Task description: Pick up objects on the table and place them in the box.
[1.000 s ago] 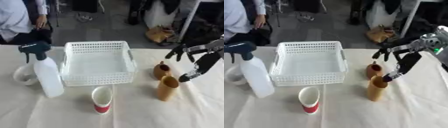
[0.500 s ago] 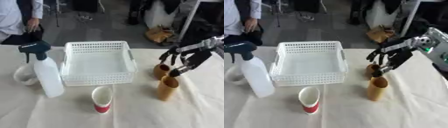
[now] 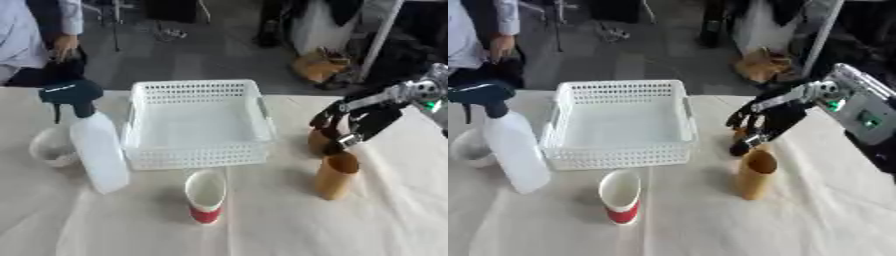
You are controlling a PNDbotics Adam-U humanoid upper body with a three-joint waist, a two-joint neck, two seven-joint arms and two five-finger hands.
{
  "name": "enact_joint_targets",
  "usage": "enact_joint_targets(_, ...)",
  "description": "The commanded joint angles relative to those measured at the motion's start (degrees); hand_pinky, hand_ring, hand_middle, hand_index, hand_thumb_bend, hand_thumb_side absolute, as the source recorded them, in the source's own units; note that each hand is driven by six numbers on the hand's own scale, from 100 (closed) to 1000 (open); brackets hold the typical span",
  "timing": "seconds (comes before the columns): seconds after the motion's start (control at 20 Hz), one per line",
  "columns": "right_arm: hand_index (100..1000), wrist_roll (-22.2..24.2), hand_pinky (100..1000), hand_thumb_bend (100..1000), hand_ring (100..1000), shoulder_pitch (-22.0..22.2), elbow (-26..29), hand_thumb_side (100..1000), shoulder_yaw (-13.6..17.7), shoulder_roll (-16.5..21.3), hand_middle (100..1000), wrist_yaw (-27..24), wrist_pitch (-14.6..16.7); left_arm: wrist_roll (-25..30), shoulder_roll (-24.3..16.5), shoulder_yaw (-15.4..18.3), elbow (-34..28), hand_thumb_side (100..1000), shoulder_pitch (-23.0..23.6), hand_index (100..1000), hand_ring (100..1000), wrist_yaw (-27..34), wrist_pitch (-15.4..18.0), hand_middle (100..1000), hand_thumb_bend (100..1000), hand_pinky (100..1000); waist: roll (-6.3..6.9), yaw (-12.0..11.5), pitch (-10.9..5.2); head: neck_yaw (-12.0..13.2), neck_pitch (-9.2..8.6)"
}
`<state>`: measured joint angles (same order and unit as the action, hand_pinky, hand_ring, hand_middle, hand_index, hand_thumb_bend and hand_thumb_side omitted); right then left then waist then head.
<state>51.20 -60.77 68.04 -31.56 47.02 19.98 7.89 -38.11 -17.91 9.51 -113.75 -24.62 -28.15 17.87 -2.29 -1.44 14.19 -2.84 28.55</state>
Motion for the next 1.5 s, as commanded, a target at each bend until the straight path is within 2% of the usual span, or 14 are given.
enact_joint_targets(0.05,1000,-1.1,685,641,900,-0.2,-0.1,911,0.8,1.4,933,2.7,1.6,0.1,-1.0,0.3,-0.8,1000,-0.4,888,945,0.2,-0.3,879,100,985,0.22,0.1,-1.10,-0.2,0.34)
enact_joint_targets(0.35,1000,-7.0,865,669,1000,1.8,2.3,969,0.8,3.2,967,6.5,5.1,0.1,-0.8,0.4,-0.8,1000,-0.2,885,944,0.2,-0.5,875,100,986,0.39,0.3,-1.07,-0.2,0.24)
enact_joint_targets(0.8,1000,-9.4,870,704,1000,3.8,3.3,975,0.9,4.4,976,6.7,5.4,0.2,-0.8,0.4,-0.8,1000,-0.3,882,944,0.3,-0.6,871,100,986,0.56,0.4,-1.06,-0.2,0.08)
enact_joint_targets(0.95,1000,-9.5,835,733,993,4.2,3.0,878,0.7,4.5,977,7.1,5.1,0.4,-0.7,0.4,-0.8,1000,-0.3,878,943,0.4,-0.5,866,100,992,0.61,0.3,-1.00,-0.2,0.07)
enact_joint_targets(1.1,1000,-8.6,816,747,989,4.3,2.0,834,0.8,4.3,978,7.3,4.9,0.5,-0.7,0.4,-0.8,1000,-0.4,876,943,0.6,-0.5,864,100,994,0.65,0.3,-0.97,-0.2,-0.01)
enact_joint_targets(1.15,1000,-8.2,779,770,981,4.4,1.6,716,0.8,4.2,979,7.3,4.8,0.5,-0.7,0.4,-0.8,1000,-0.4,874,942,0.6,-0.5,862,100,995,0.66,0.2,-0.95,-0.2,-0.04)
enact_joint_targets(1.2,1000,-7.7,779,770,981,4.4,1.1,716,0.8,4.1,979,7.4,4.7,0.5,-0.6,0.4,-0.8,1000,-0.4,874,942,0.6,-0.4,862,100,995,0.67,0.2,-0.94,-0.2,-0.07)
enact_joint_targets(1.25,1000,-7.1,770,795,979,4.5,0.8,606,0.8,3.9,979,7.4,4.6,0.5,-0.6,0.5,-0.8,1000,-0.4,872,942,0.7,-0.4,860,100,997,0.69,0.1,-0.91,-0.2,-0.11)
enact_joint_targets(1.3,1000,-6.6,770,795,979,4.4,0.4,606,0.9,3.7,979,7.5,4.5,0.5,-0.6,0.5,-0.8,1000,-0.4,872,942,0.7,-0.4,860,100,997,0.70,0.1,-0.90,-0.3,-0.14)
enact_joint_targets(1.35,1000,-6.1,759,804,977,4.4,0.1,540,0.9,3.6,981,7.6,4.4,0.5,-0.5,0.5,-0.8,1000,-0.4,867,942,0.8,-0.4,857,100,999,0.71,0.1,-0.88,-0.3,-0.20)
enact_joint_targets(1.5,1000,-4.9,742,802,975,4.2,-0.6,500,1.0,3.1,983,8.0,4.3,0.5,-0.5,0.5,-0.8,1000,-0.4,863,941,0.8,-0.5,850,100,1000,0.73,0.1,-0.84,-0.3,-0.29)
